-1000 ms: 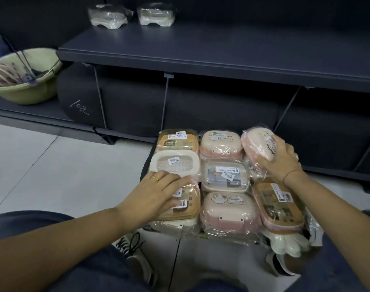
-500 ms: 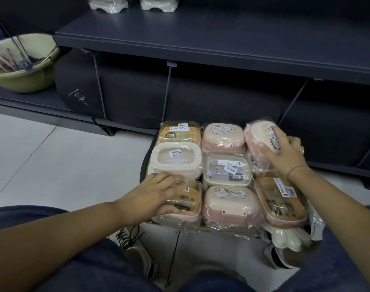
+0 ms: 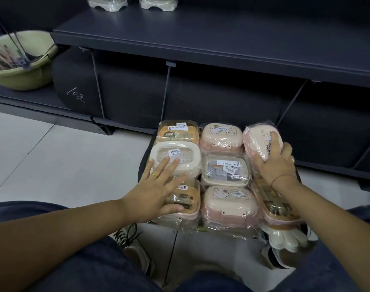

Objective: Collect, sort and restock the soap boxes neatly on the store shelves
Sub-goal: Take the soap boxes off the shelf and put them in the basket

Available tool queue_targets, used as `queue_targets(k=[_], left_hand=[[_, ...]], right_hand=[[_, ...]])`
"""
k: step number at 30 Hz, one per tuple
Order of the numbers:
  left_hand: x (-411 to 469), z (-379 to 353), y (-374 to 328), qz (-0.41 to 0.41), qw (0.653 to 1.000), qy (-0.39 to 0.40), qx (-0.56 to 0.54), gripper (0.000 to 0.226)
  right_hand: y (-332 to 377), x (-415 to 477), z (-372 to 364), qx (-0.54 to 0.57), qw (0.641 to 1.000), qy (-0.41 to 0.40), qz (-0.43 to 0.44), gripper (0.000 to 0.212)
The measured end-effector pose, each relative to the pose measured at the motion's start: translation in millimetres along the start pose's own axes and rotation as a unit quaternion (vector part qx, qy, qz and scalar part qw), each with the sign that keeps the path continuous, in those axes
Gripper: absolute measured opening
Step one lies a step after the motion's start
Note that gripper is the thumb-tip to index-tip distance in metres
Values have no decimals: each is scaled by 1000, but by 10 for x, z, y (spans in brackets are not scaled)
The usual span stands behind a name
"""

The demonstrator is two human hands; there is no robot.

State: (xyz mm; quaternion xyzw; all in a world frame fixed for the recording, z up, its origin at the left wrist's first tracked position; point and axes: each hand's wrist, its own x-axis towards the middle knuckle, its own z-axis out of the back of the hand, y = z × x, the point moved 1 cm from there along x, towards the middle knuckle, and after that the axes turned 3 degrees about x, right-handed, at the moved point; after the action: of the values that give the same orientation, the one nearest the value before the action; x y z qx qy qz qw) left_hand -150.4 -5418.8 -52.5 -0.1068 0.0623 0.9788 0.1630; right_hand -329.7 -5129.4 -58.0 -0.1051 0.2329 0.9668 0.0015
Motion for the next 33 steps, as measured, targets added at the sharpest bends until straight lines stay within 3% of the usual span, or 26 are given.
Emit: queue_targets(k=[5,8,11,14,17,19,27,33], left_hand=[[47,206,38,-6,999,5,-43,80],[180,605,302,37,990,30,-135,88],[416,1032,871,92,974,-104,-179,105],[733,1307,1675,158,937,-252,-186,85],[1035,1501,2522,246,872,-340,-251,49],[1231,1544,3046,286,853,-373,-229,45],[2152,1666,4497,365,879,-295,-86,68],[2436,1693,5052,378,895,-228,-61,73]], right_hand=[[133,-44,127,-97,995,22,-32,77],[510,-74,332,-42,996,-39,75,71],[1163,26,584,65,963,-91,247,60],[1905,367,718,93,916,-110,375,51],[2608,955,713,74,906,-90,406,54],[3018,1438,673,46,911,-83,401,61],[4152,2899,439,-108,913,-89,383,86],[4622,3350,219,-153,910,-88,374,88]])
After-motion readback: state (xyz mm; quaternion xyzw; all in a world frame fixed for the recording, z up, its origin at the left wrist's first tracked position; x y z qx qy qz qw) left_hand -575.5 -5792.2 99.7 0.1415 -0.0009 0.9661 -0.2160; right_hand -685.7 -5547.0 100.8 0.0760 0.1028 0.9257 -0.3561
